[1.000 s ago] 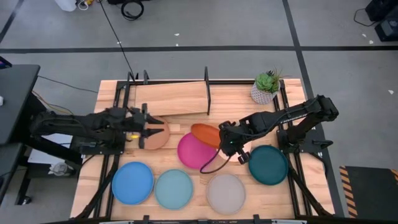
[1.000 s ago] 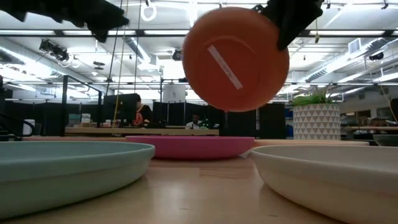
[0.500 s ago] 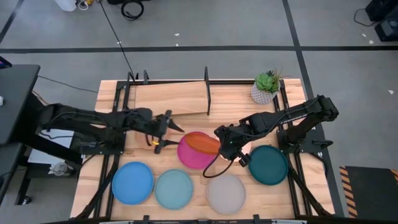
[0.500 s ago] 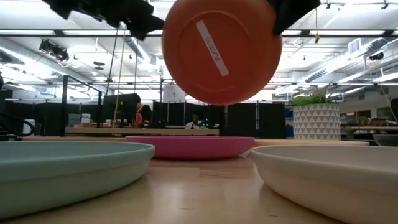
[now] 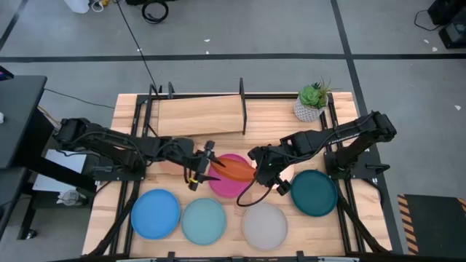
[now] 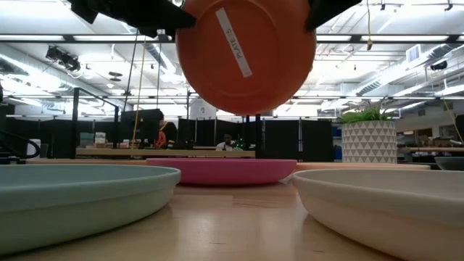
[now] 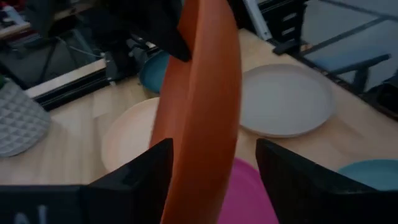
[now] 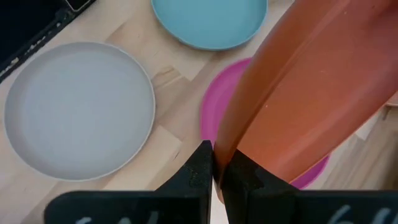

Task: Place and stack plates onto a shelf
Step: Put the orange plate on the shelf

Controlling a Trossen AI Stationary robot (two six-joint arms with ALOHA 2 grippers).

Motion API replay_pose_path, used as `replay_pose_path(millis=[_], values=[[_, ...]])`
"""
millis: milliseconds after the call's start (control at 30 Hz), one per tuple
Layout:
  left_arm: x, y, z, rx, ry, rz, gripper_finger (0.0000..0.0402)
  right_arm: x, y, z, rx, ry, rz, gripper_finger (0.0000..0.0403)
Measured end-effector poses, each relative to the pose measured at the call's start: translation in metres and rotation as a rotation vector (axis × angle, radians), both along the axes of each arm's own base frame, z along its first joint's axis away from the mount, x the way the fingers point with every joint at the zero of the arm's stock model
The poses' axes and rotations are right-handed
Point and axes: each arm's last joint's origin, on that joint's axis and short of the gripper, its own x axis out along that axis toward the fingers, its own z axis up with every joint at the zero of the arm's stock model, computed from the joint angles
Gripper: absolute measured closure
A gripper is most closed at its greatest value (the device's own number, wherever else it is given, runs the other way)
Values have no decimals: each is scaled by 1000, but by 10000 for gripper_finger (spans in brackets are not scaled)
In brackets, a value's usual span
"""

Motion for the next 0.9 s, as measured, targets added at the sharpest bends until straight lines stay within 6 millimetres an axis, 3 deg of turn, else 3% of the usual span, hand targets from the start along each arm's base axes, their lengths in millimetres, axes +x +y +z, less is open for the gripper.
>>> replay_pose_path(millis=[467,767,900], values=[[-1,-2,-1,28,12,-29,312,2,-1,2,39,-11,-61,364],[-1,-2,-1,23,8,-20,331,4,-4,3,41,-25,-108,277],[-1,-1,-1,27,5,-17,331,5,-4,3,16,-38,-120,274]])
